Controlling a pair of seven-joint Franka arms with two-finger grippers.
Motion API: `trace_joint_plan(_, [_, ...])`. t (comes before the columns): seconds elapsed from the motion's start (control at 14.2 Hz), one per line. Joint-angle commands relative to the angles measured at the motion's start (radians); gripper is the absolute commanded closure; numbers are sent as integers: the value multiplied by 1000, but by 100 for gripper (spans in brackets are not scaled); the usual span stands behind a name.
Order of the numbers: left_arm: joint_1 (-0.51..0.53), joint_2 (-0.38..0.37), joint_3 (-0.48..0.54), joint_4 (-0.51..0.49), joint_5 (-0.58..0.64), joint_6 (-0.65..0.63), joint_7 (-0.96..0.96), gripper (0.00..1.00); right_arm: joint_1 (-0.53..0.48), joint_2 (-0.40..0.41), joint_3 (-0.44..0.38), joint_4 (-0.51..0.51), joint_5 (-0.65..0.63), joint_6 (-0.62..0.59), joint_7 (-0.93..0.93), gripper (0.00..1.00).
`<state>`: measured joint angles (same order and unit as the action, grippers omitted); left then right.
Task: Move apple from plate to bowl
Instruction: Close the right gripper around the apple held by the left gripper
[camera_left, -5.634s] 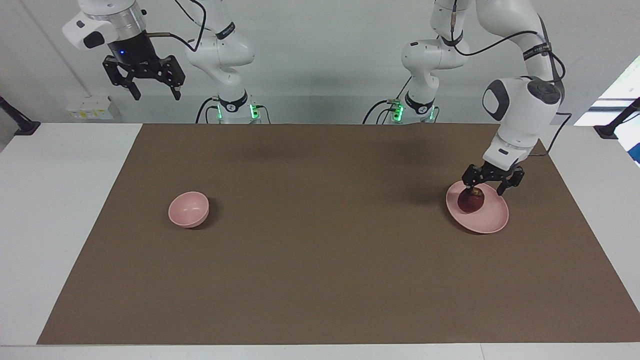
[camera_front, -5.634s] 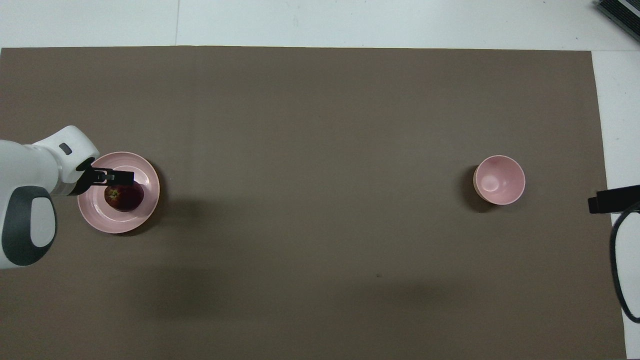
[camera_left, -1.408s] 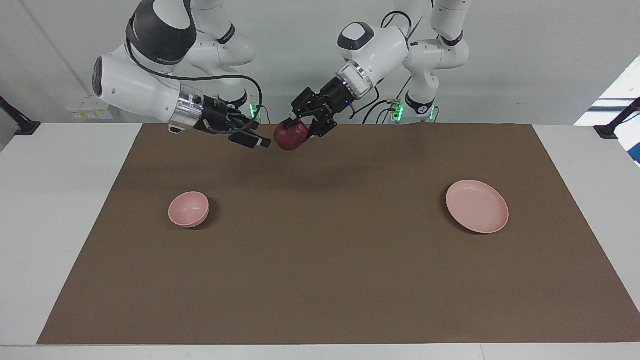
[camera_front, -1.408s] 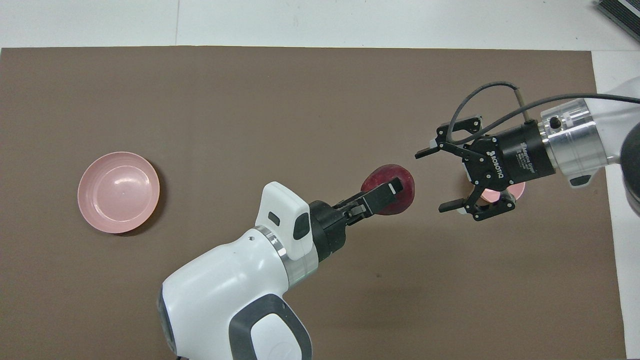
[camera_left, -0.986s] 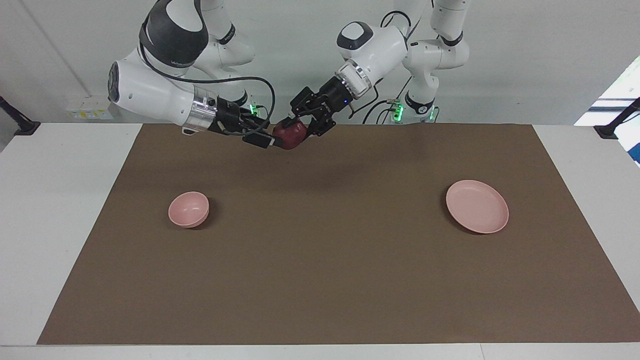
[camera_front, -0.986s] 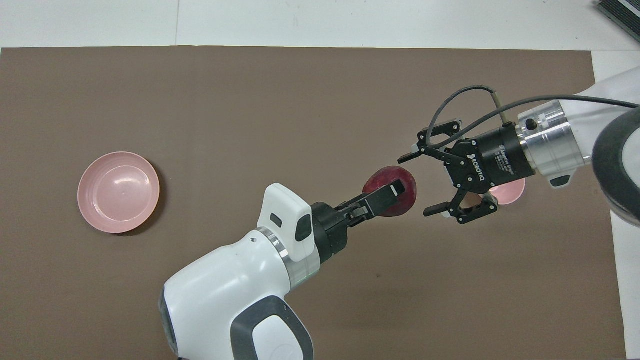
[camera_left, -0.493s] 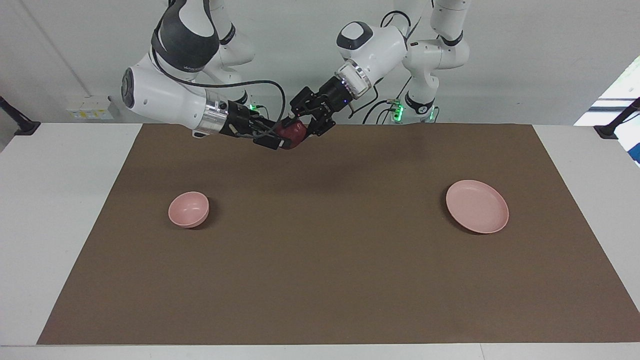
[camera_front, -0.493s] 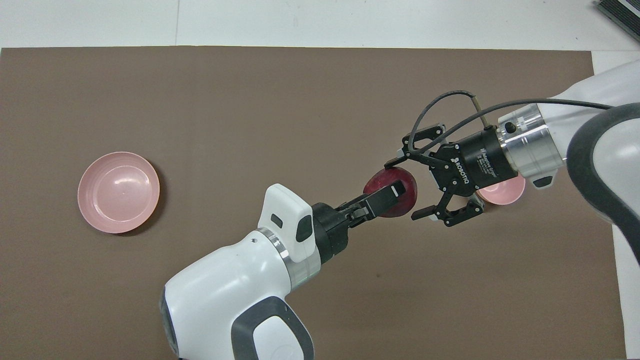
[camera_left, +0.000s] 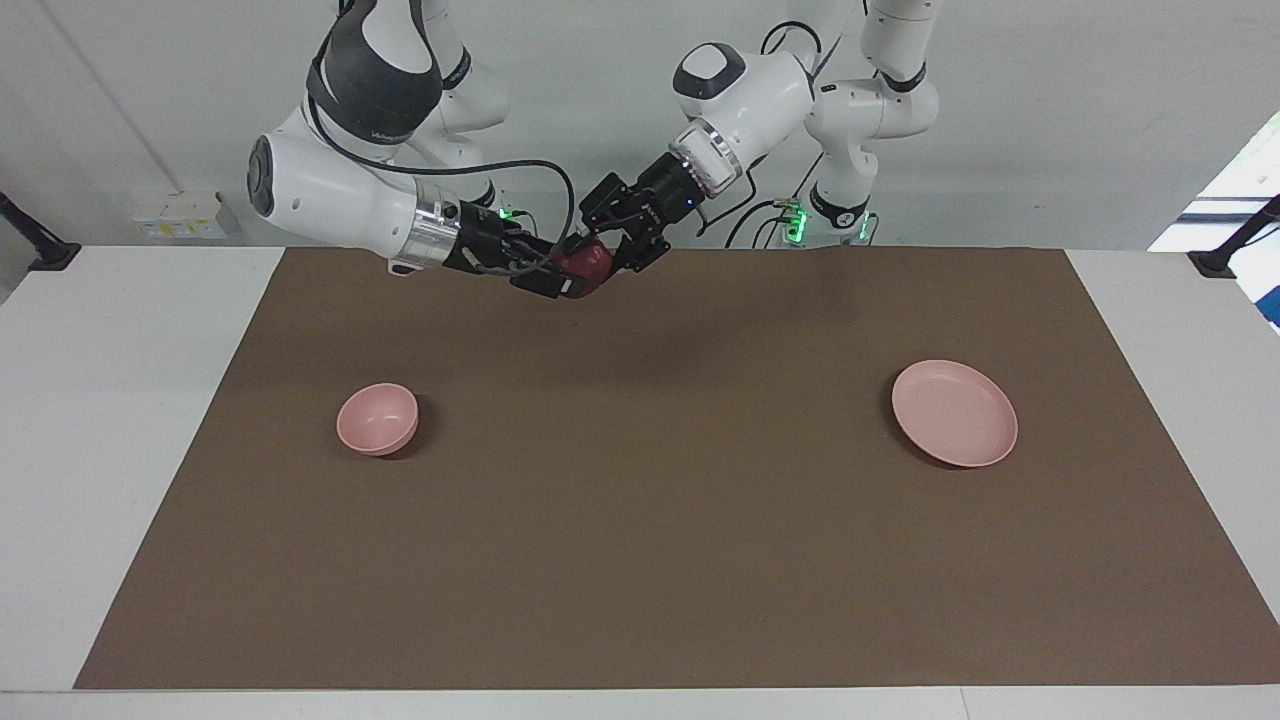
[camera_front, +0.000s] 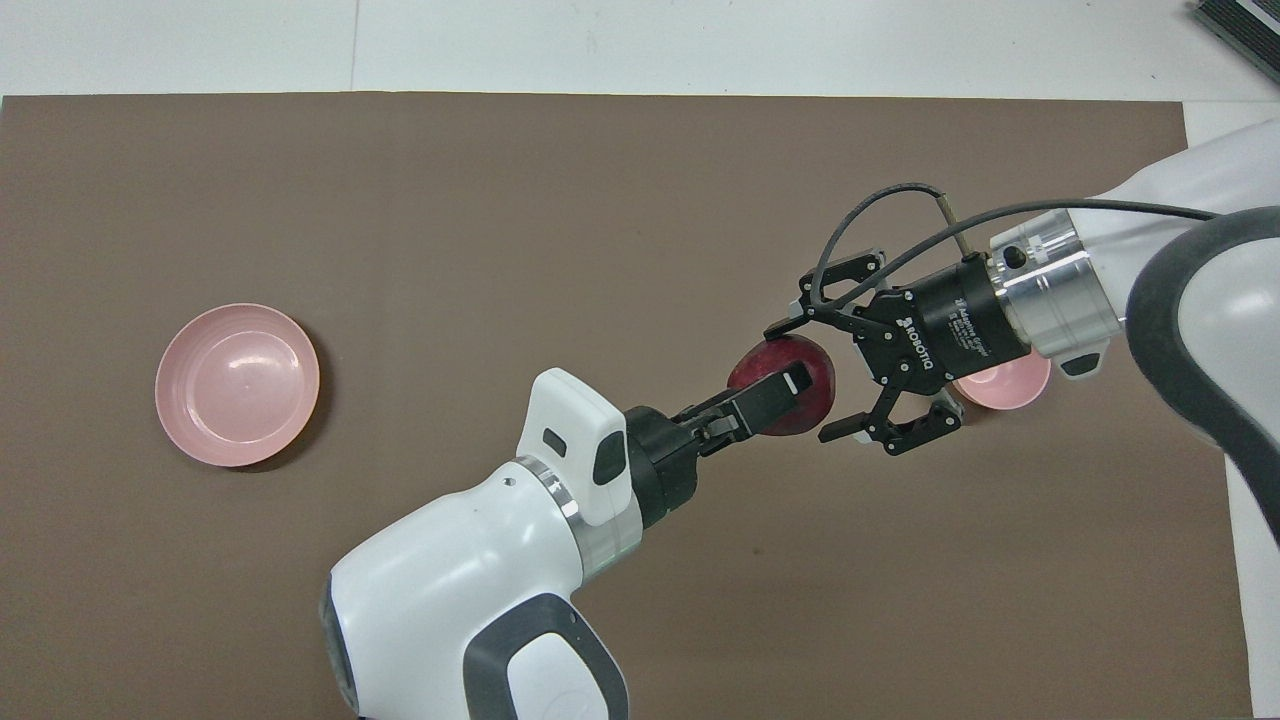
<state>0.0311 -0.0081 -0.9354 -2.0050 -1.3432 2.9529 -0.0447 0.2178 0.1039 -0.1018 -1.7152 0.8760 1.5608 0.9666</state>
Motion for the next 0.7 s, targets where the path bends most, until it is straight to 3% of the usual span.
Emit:
trace_joint_plan(0.0, [-2, -15, 1, 3, -17, 12, -6, 100, 12, -3, 2, -12, 18, 10, 6, 40])
trace_joint_plan(0.07, [-2, -13, 1, 3, -17, 12, -6, 100, 12, -3, 2, -12, 18, 8, 4, 80])
trace_joint_plan(0.14, [-2, -15, 1, 3, -17, 12, -6, 100, 12, -3, 2, -12, 18, 8, 4, 100])
trace_joint_plan(0.56, [-2, -16, 1, 0, -17, 11, -6, 100, 12, 0, 2, -9, 17, 7, 0, 100])
trace_joint_plan(0.63, [-2, -16, 1, 0, -17, 11, -6, 91, 12, 0, 2, -7, 17, 7, 0, 100])
